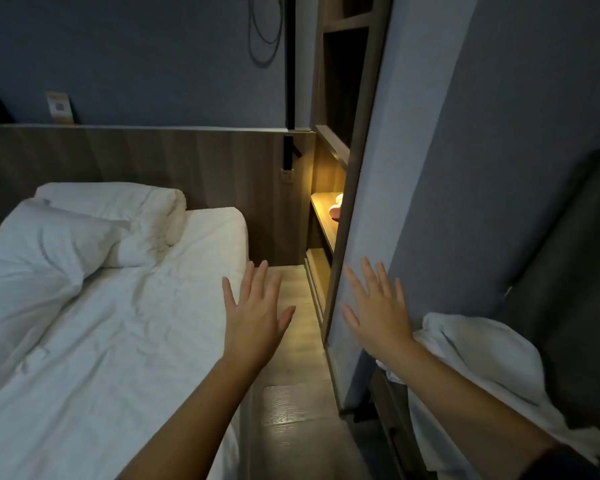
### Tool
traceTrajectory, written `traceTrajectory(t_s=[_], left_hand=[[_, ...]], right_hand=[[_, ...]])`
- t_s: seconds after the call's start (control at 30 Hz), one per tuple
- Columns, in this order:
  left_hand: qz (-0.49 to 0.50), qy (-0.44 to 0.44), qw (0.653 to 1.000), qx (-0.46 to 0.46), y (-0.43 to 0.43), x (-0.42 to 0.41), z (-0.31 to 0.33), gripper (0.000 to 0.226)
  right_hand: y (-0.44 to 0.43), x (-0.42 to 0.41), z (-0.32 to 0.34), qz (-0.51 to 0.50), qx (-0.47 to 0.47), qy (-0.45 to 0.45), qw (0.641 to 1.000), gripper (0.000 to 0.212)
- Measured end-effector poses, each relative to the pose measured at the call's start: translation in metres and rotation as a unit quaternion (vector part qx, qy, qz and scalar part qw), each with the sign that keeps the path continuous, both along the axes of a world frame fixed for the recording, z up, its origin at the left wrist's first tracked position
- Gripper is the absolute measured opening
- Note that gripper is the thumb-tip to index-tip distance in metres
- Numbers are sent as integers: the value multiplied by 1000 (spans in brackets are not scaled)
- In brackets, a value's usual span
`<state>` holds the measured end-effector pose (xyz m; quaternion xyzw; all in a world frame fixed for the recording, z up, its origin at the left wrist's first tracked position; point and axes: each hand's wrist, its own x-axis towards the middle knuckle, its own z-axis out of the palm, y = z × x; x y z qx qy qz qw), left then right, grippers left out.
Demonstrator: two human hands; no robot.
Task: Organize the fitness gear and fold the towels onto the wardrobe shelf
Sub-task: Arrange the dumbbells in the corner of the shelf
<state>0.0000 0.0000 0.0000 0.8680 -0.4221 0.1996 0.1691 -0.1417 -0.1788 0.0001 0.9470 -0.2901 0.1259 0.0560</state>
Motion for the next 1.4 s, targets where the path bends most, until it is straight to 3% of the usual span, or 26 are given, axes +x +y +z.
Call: traceTrajectory(t_s=[0.3, 0.53, 0.8, 1.0, 1.17, 1.4], left_hand=[[39, 29, 996, 81, -95, 96, -37, 70], [72, 67, 991, 95, -180, 177, -40, 69], [83, 117, 984, 103, -245, 286, -80, 73], [31, 135, 983, 123, -331, 417, -93, 65], [-41, 98, 983, 148, -395, 522, -80, 63], [-122, 127, 963, 204, -471, 587, -96, 61]], right_hand=[[-102, 96, -49, 2, 56, 51, 997, 71], [-180, 189, -36, 35, 64, 66, 995, 69], [-253, 294, -64, 37, 108, 70, 991, 67], [-319, 393, -91, -19, 135, 69, 988, 70], [-370, 470, -96, -67, 170, 66, 981, 69], [-421, 531, -118, -138, 202, 82, 966, 70]])
